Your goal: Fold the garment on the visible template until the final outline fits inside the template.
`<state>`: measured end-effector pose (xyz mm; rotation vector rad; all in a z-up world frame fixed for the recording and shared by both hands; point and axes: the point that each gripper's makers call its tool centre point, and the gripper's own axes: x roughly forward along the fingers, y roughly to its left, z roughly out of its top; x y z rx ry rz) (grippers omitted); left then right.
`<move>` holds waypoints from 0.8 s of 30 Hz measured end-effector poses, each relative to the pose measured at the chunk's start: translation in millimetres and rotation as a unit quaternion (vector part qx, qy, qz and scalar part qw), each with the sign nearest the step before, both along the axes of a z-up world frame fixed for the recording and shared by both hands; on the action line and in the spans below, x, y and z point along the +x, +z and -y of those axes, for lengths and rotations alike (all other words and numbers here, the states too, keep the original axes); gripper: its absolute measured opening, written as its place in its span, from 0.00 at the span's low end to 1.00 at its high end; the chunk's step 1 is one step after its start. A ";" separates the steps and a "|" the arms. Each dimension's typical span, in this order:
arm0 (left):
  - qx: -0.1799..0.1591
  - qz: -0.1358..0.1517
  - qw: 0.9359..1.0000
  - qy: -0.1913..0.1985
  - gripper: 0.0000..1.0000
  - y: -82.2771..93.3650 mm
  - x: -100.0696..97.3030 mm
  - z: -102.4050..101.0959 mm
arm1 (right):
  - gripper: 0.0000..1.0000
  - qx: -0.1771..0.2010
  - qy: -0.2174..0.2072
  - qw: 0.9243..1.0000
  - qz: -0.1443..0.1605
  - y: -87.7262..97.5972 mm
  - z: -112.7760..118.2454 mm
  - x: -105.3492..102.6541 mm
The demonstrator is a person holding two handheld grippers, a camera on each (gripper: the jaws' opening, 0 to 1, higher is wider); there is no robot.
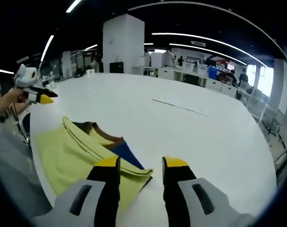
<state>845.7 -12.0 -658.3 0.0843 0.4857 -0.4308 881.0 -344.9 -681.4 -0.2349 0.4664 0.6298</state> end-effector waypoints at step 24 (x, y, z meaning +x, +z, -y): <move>0.088 0.035 0.990 -0.106 0.70 71.2 -52.8 24.2 | 0.76 -0.005 0.076 0.996 0.042 73.9 -21.7 -48.1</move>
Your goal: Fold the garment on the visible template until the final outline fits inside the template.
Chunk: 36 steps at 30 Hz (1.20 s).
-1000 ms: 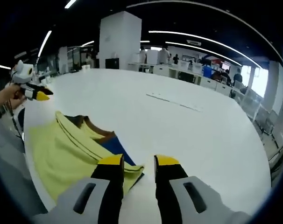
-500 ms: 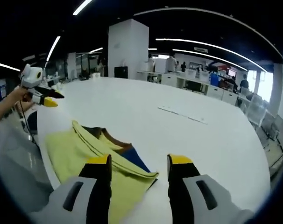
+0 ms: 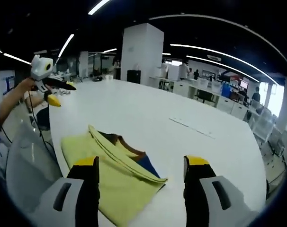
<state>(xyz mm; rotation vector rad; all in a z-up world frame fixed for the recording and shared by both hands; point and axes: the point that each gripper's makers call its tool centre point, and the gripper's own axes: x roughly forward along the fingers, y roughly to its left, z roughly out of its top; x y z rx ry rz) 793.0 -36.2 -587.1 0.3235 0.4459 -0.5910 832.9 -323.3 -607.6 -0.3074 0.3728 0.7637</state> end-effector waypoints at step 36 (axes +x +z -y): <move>0.014 -0.061 0.998 0.002 0.99 -14.7 -71.4 4.0 | 1.00 -0.037 0.018 0.998 -0.054 -10.8 16.9 -67.8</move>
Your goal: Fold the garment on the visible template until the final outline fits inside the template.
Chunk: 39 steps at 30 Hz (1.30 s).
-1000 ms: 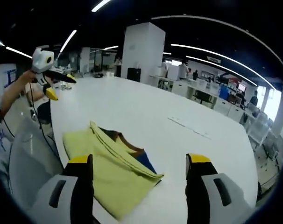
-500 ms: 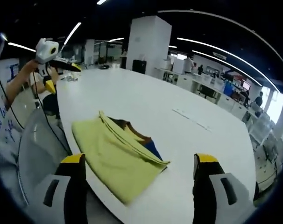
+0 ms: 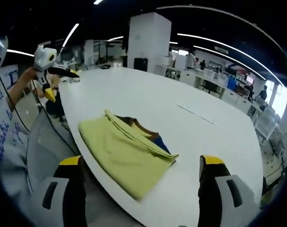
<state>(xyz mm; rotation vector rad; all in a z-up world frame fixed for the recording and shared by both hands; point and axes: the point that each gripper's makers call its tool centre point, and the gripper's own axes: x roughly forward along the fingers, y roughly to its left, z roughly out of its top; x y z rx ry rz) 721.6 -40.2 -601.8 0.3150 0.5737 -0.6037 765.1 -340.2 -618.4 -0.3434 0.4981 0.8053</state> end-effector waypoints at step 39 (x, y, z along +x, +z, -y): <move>-0.061 -0.109 0.989 0.075 0.57 -79.4 -1.5 -11.9 | 0.89 0.005 -0.044 0.996 -0.082 -61.6 15.9 -7.9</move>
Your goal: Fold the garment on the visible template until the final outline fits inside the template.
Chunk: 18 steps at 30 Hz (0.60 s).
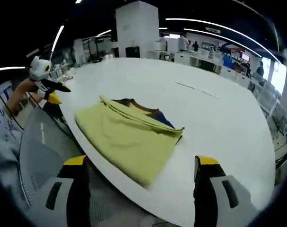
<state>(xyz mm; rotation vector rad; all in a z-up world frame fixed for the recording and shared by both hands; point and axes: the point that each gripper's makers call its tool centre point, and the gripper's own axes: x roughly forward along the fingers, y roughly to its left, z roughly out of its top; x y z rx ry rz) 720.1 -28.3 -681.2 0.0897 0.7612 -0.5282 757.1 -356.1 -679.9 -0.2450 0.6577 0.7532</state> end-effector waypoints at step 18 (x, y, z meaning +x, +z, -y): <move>0.011 -0.018 0.999 0.024 0.29 -27.4 6.6 -8.9 | 0.50 0.034 -0.006 0.998 -0.043 -23.2 -2.5 0.8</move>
